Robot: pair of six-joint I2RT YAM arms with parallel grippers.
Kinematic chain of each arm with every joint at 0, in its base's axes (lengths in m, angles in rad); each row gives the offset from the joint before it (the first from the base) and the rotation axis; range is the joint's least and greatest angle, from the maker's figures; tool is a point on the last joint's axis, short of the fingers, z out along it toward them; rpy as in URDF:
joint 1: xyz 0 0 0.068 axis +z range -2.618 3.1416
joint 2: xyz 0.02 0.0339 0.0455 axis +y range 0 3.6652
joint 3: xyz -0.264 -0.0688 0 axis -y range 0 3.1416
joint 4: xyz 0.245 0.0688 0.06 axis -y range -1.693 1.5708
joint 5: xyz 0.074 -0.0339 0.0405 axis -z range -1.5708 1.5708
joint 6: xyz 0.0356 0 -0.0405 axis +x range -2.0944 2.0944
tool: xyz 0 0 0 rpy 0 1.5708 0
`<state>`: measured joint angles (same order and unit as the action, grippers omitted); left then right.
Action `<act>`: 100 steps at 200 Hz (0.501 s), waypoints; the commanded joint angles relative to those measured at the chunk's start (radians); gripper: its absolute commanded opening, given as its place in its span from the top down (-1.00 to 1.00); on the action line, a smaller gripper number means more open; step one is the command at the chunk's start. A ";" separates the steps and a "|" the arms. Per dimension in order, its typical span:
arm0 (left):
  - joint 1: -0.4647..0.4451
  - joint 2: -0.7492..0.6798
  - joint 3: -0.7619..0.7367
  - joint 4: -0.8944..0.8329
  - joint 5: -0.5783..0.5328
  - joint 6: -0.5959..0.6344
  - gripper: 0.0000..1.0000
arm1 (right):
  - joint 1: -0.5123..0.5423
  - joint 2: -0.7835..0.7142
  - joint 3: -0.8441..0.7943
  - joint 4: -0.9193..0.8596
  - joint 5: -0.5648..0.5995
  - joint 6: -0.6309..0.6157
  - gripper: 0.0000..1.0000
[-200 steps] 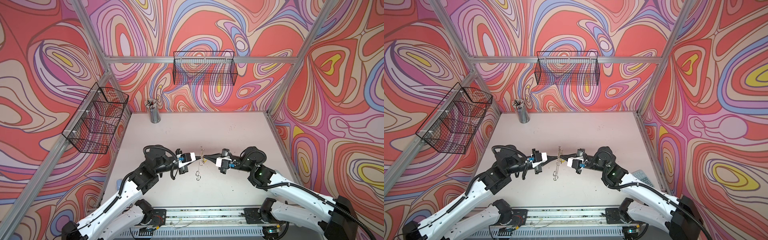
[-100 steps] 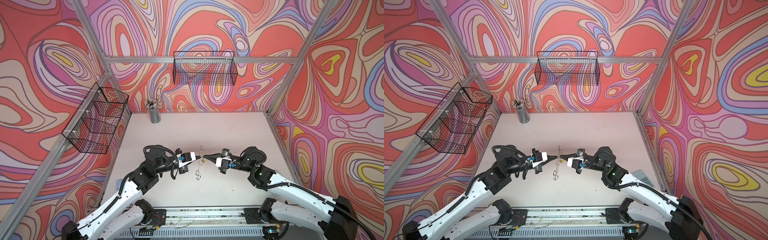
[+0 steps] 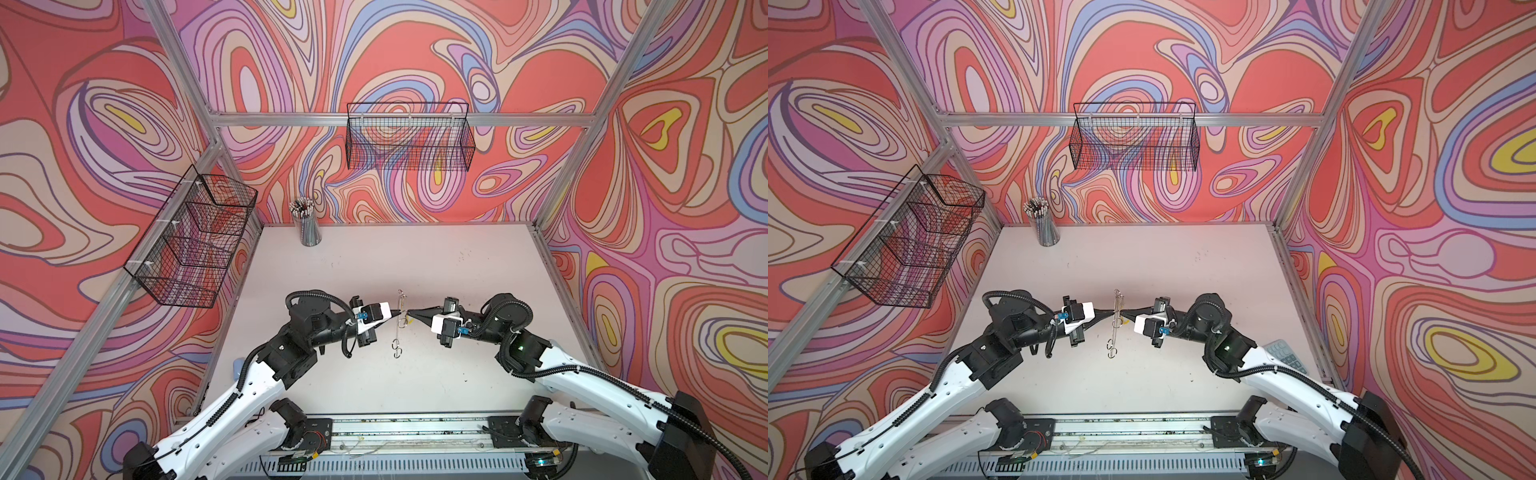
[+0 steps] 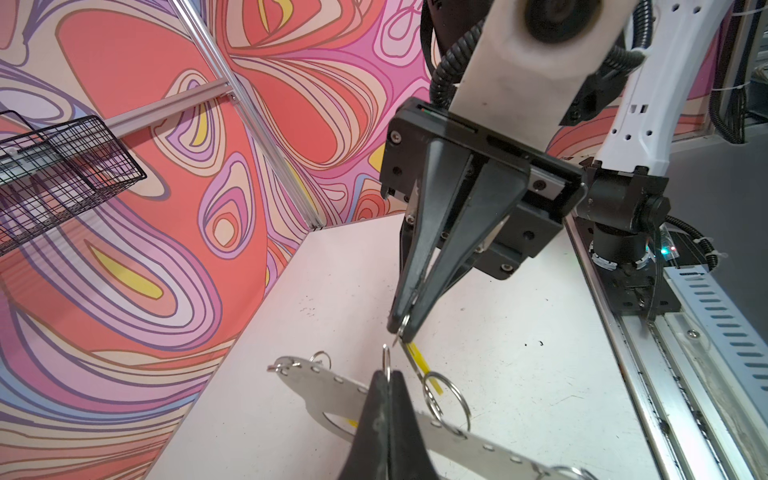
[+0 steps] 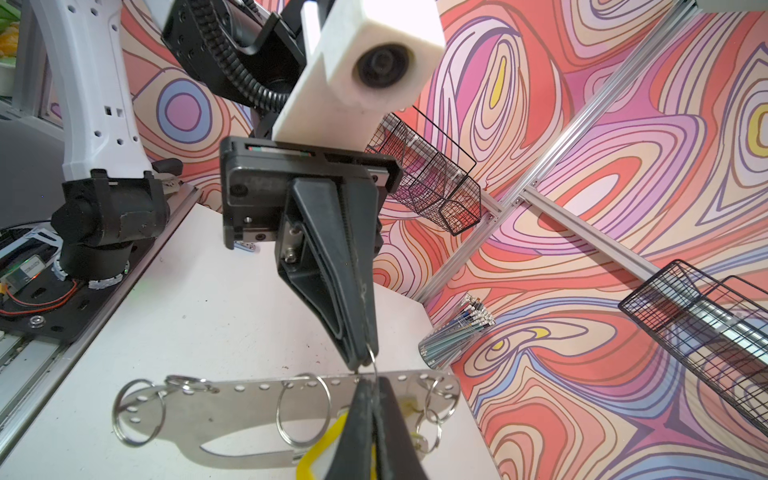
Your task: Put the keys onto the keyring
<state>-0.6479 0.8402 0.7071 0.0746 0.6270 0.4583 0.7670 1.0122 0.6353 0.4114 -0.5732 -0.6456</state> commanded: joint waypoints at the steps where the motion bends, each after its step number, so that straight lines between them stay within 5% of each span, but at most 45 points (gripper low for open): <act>1: 0.004 -0.012 0.023 0.038 0.003 -0.011 1.00 | 0.004 -0.010 -0.013 0.006 -0.003 -0.016 1.00; 100: 0.004 -0.006 0.032 0.009 0.034 0.005 1.00 | 0.005 -0.013 -0.021 0.023 0.026 -0.018 1.00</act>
<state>-0.6479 0.8402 0.7071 0.0765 0.6365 0.4595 0.7673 1.0103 0.6281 0.4179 -0.5587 -0.6456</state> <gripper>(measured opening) 0.044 0.047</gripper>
